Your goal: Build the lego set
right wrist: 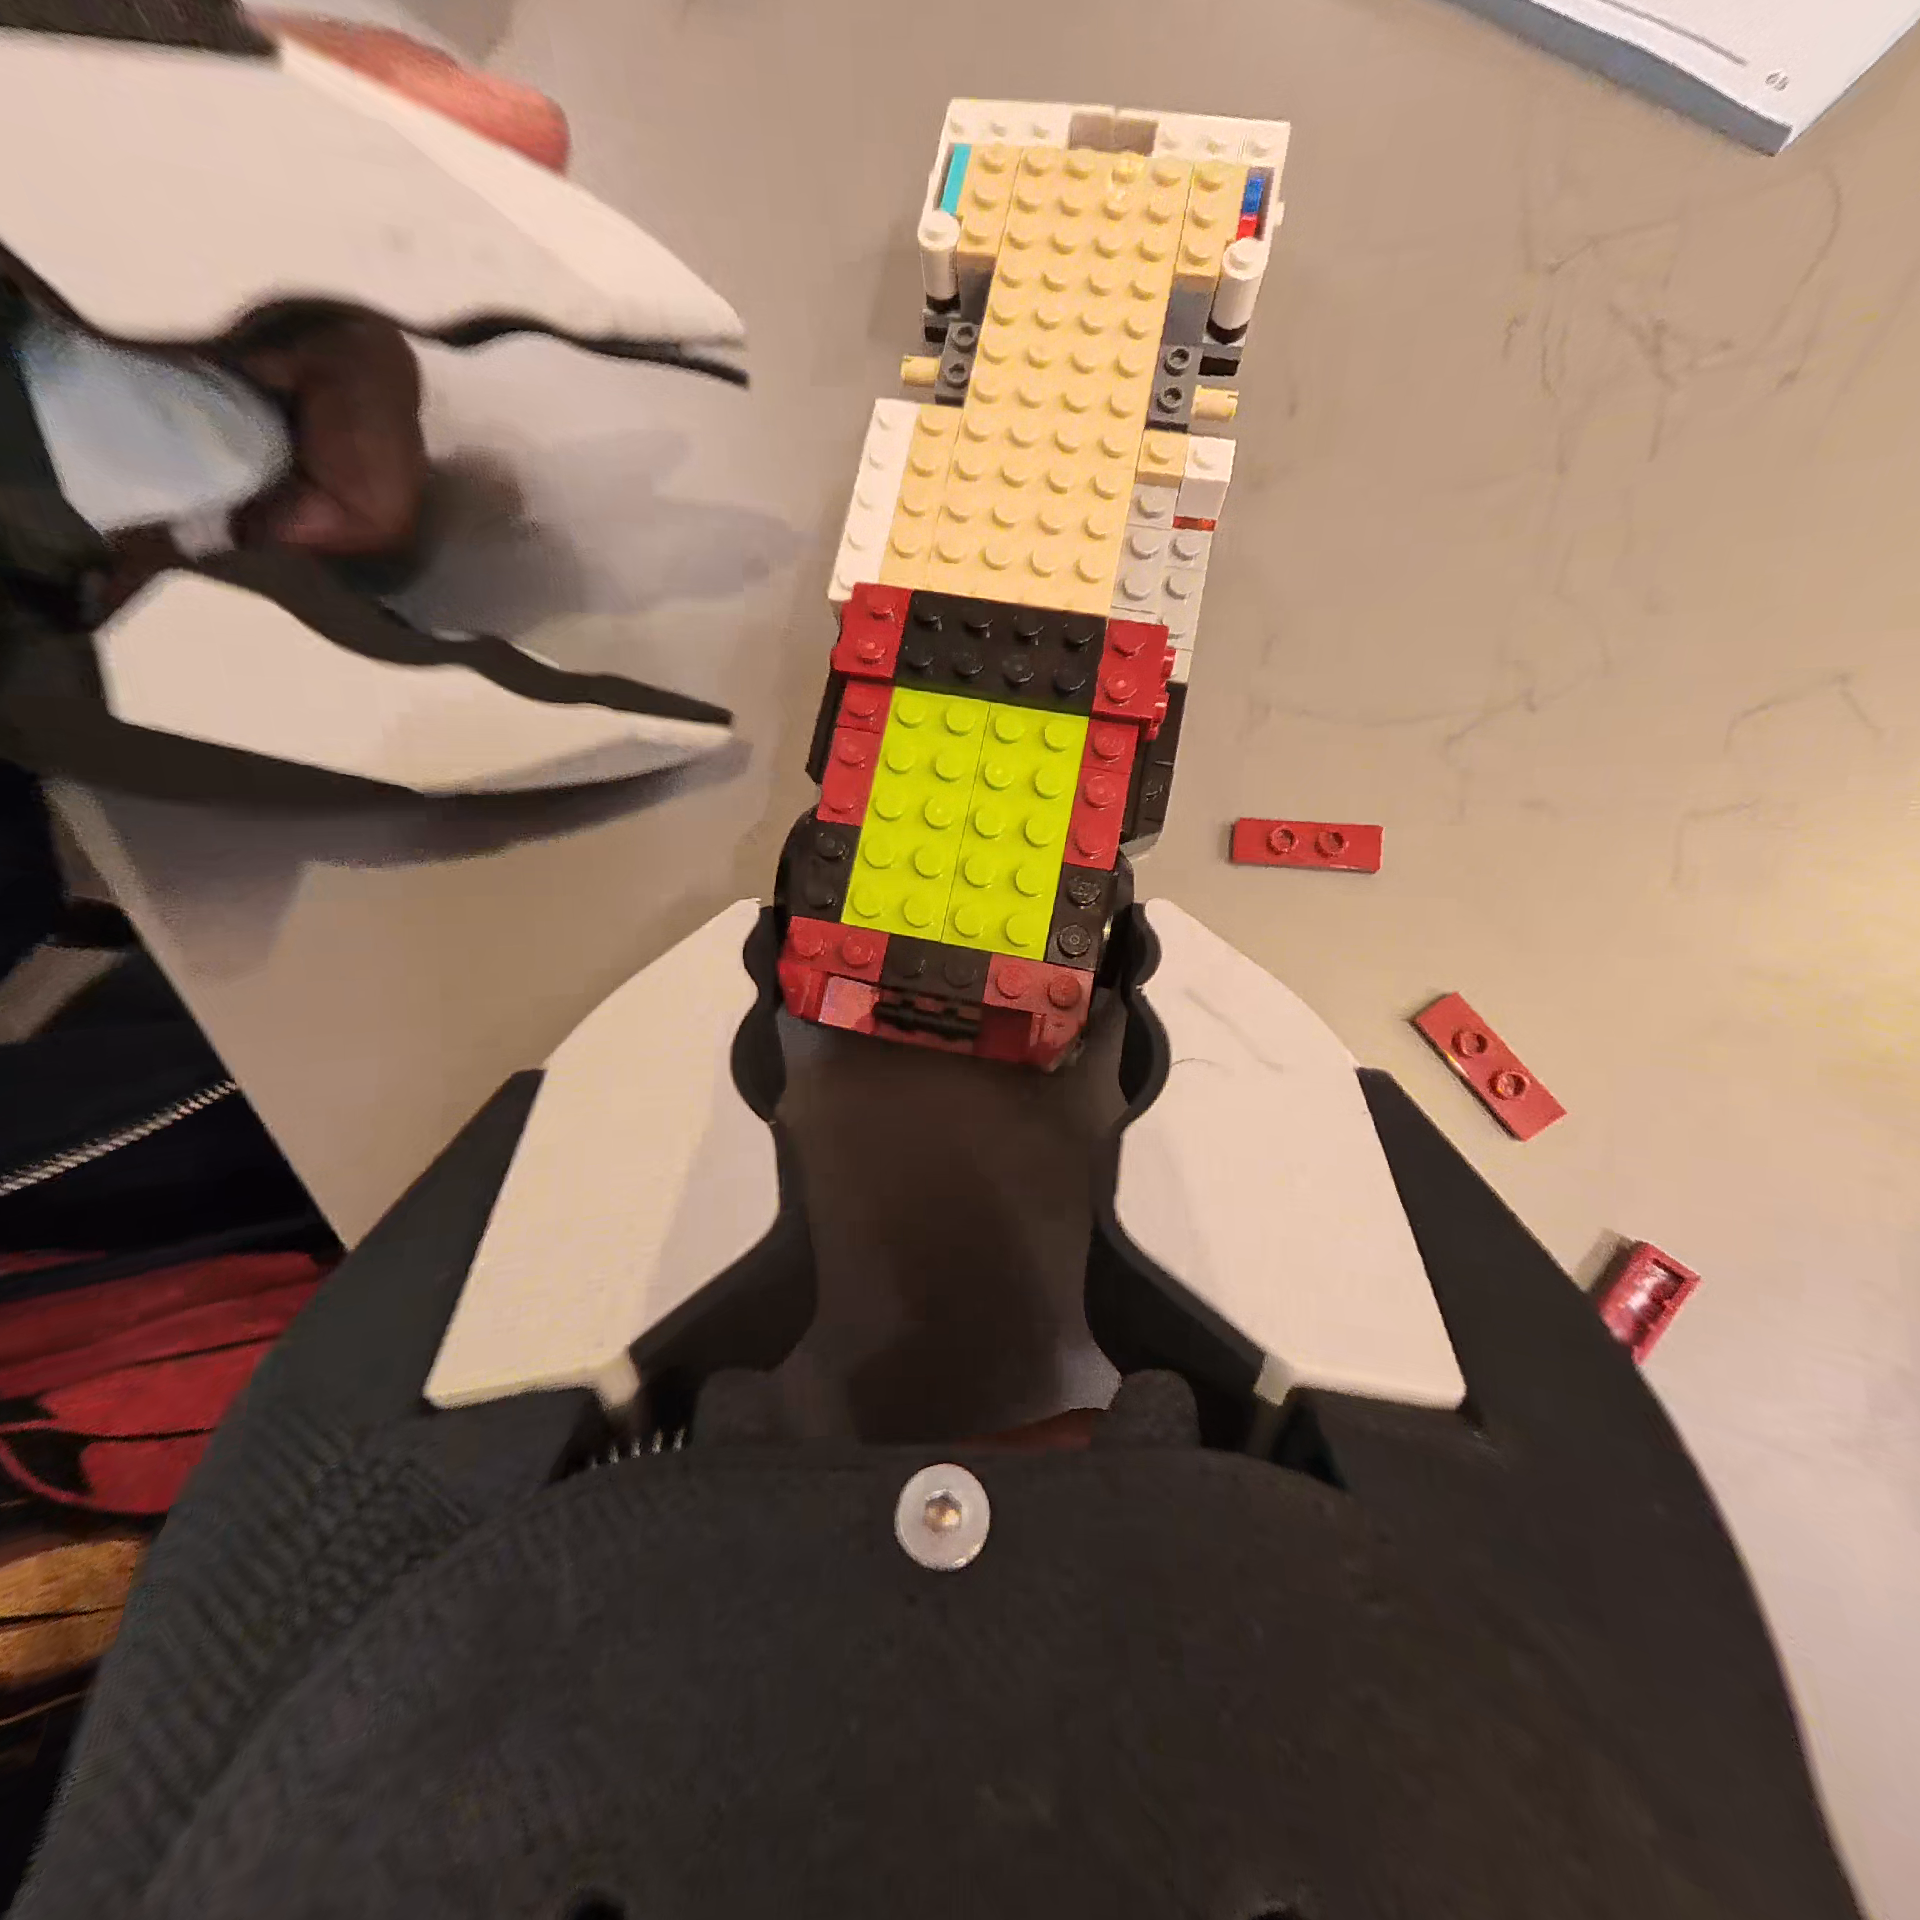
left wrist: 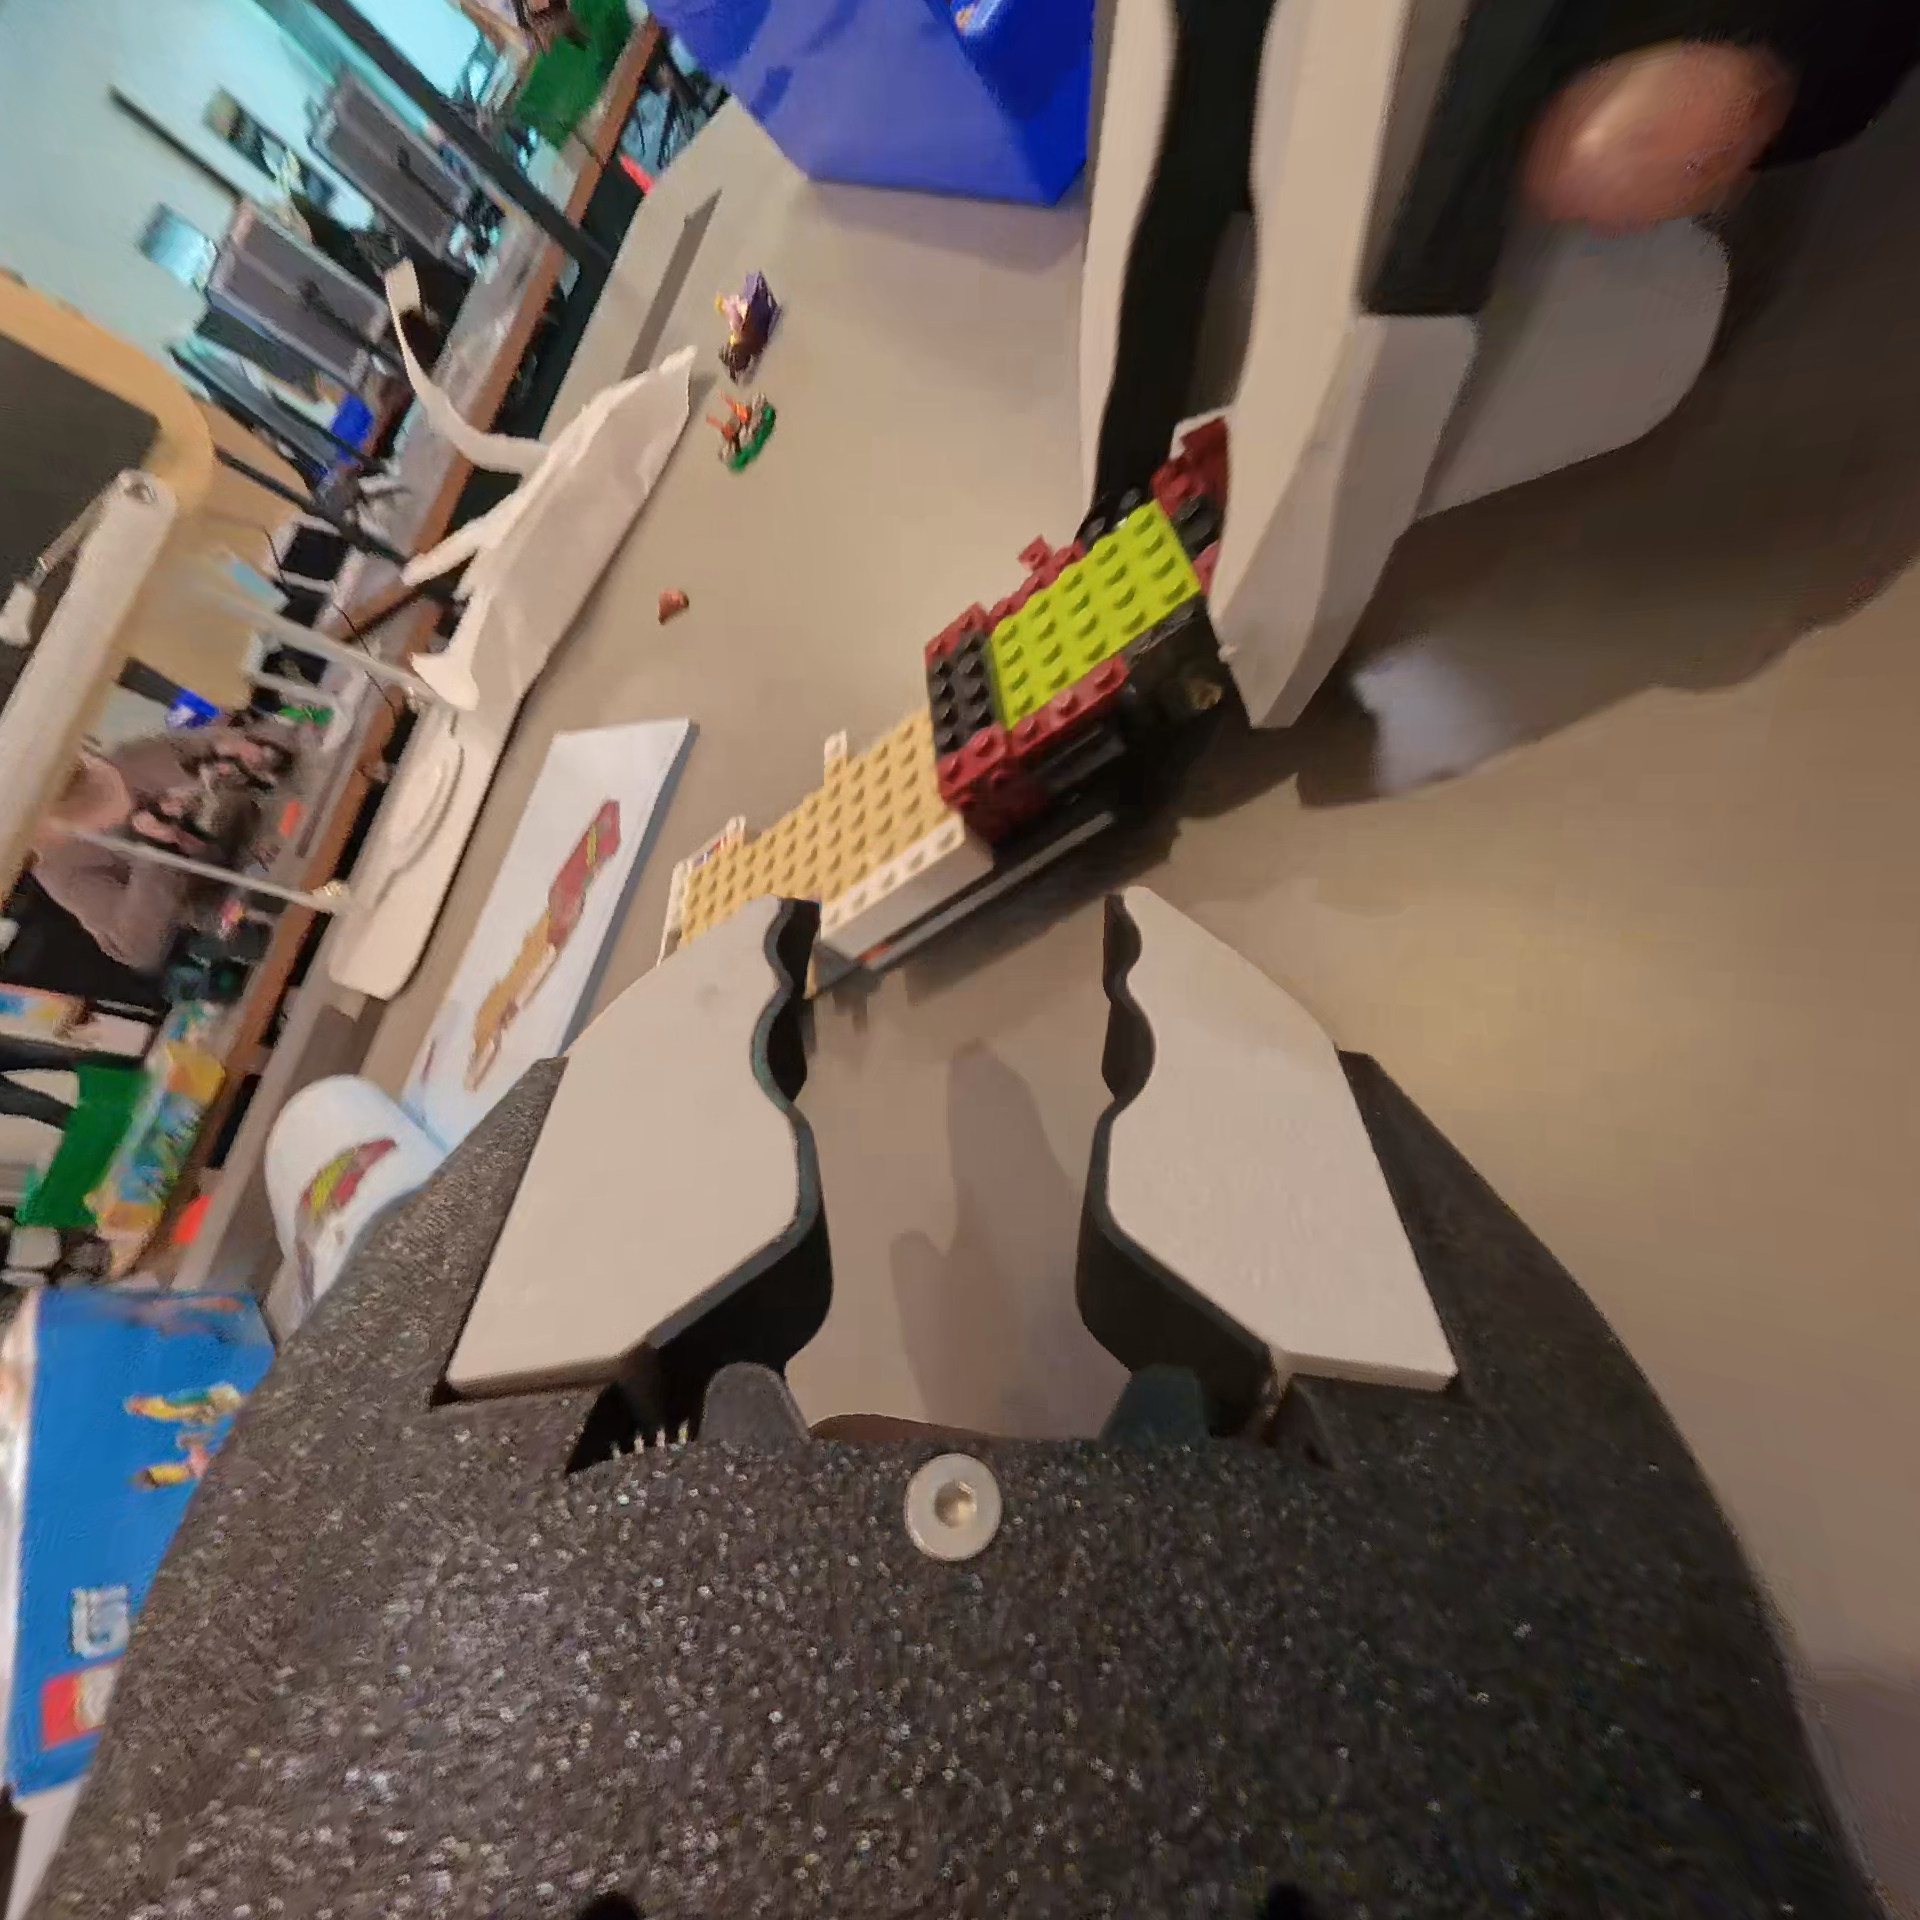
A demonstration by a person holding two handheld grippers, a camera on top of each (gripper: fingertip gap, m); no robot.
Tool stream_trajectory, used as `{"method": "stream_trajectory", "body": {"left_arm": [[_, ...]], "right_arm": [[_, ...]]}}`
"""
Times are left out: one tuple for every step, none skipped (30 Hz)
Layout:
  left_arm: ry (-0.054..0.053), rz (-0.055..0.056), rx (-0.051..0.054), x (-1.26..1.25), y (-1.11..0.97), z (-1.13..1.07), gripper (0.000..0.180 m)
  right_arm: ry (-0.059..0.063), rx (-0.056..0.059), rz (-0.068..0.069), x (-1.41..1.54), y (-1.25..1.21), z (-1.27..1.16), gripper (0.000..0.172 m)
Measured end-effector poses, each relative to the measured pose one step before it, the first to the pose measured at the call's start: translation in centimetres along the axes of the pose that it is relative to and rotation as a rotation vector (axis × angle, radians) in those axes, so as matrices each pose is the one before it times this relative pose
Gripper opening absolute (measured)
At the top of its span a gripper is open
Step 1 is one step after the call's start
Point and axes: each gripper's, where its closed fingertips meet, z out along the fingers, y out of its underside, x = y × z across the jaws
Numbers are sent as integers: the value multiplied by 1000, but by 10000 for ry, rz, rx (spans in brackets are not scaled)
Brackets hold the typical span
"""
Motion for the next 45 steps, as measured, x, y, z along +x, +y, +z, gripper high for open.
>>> {"method": "stream_trajectory", "body": {"left_arm": [[-79, 211, 132, -94, -308, 392, 56], [-39, 163, 115, -76, -277, 353, 56], [-31, 130, 106, -59, -256, 311, 57], [-45, 126, 104, -50, -250, 266, 58], [-53, 147, 85, -30, -203, 246, 58], [-80, 175, 56, -82, -138, 223, 58], [-70, 225, 41, -62, -114, 204, 58], [-74, 274, 32, -101, -100, 208, 60], [-116, 247, -23, -175, -12, 235, 61], [-82, 223, -44, -136, 13, 239, 62], [-31, 222, 6, -74, -37, 204, 62], [-75, 212, -8, -100, 37, 192, 61], [-70, 180, -1, -90, 53, 175, 60], [-5, 156, 16, 34, 55, 131, 56], [16, 145, 30, 90, 42, 114, 50], [18, 130, 27, 101, 52, 108, 44], [9, 123, -7, 88, 75, 98, 40], [-109, 121, -31, -114, 70, 71, 40], [-53, 112, -50, -46, 91, 63, 39], [-53, 78, -46, -61, 84, 43, 39], [-47, 36, -29, -43, 60, 20, 39], [-41, -5, -7, -50, 48, 5, 39], [-33, -13, 9, -35, 27, -8, 39], [-38, 10, -14, -46, 68, -10, 38], [-34, 36, -43, -54, 115, 5, 38], [-24, 41, -38, -52, 103, 6, 38], [-18, 25, -30, -47, 91, 18, 38], [-22, 31, -4, -62, 50, 0, 38], [-7, 46, 13, -36, 51, 2, 38], [-1, 57, 25, -50, 48, -1, 38], [-3, 77, 31, -62, 37, -6, 38], [2, 125, 29, -65, 70, 17, 37], [-4, 157, 28, -101, 58, 18, 37], [-15, 206, 48, -143, 29, 48, 36], [-8, 255, 83, -185, -16, 61, 35], [55, 267, 116, -169, -72, 83, 35], [138, 211, 132, -126, -97, 116, 34], [158, 120, 158, -140, -142, 132, 33], [91, 48, 184, -195, -180, 139, 33], [26, 11, 187, -212, -191, 152, 31], [17, 9, 157, -134, -134, 181, 31], [12, -3, 139, -47, -128, 197, 31], [-17, -6, 127, 12, -124, 185, 31], [-52, -4, 103, 20, -93, 172, 31], [-29, 0, 69, 97, -77, 167, 31]], "right_arm": [[-212, 86, 245, -108, -234, -11, 64], [-197, 60, 208, -127, -199, 7, 64], [-180, 44, 169, -136, -173, 6, 64], [-162, 55, 148, -137, -193, 15, 64], [-154, 74, 143, -151, -232, -10, 64], [-160, 76, 137, -149, -258, 7, 64], [-157, 57, 117, -155, -244, 14, 64], [-132, 37, 72, -139, -227, 35, 64], [-100, 25, 27, -114, -193, 38, 64], [-43, 30, -3, -65, -193, 49, 64], [51, 61, -51, 75, -229, 13, 64], [94, 67, -94, 142, -235, -4, 64], [55, 38, -70, 129, -206, 0, 63], [-3, 35, -16, 77, -182, 4, 63], [-34, 41, 13, 69, -181, 16, 63], [-32, 33, 15, 74, -146, 13, 63], [-25, 21, 1, 71, -122, 24, 63], [-29, 17, -16, 52, -81, 30, 62], [-46, 24, -24, 36, -73, 32, 62], [-66, 29, -28, 9, -72, 12, 62], [-88, 37, -53, -31, -78, -19, 62], [-90, 33, -90, -41, -73, -50, 61], [-77, 22, -141, -34, -40, -68, 61], [-51, 31, -233, -43, -42, -89, 61], [28, 34, -326, 40, -6, -144, 60], [111, 39, -408, 118, -9, -217, 60], [151, 65, -512, 143, -39, -303, 60], [202, 50, -592, 220, 0, -384, 60], [253, -19, -616, 353, 84, -463, 60], [273, -72, -588, 523, 166, -497, 59], [292, -106, -441, 725, 243, -511, 58], [247, -147, -198, 826, 321, -456, 57], [108, -169, 18, 743, 358, -361, 57], [3, -180, 148, 589, 410, -291, 56], [-12, -242, 157, 477, 529, -233, 55], [38, -317, 57, 414, 704, -183, 54], [122, -321, -57, 415, 799, -202, 54], [167, -268, -102, 362, 829, -219, 54], [138, -210, -70, 280, 828, -245, 53], [90, -168, -2, 184, 792, -255, 52], [79, -126, 85, 191, 748, -242, 51], [68, -79, 154, 205, 645, -225, 50], [25, -27, 152, 174, 487, -197, 50], [-20, 20, 78, 108, 336, -157, 48], [-22, 37, -21, 87, 197, -89, 45]]}}
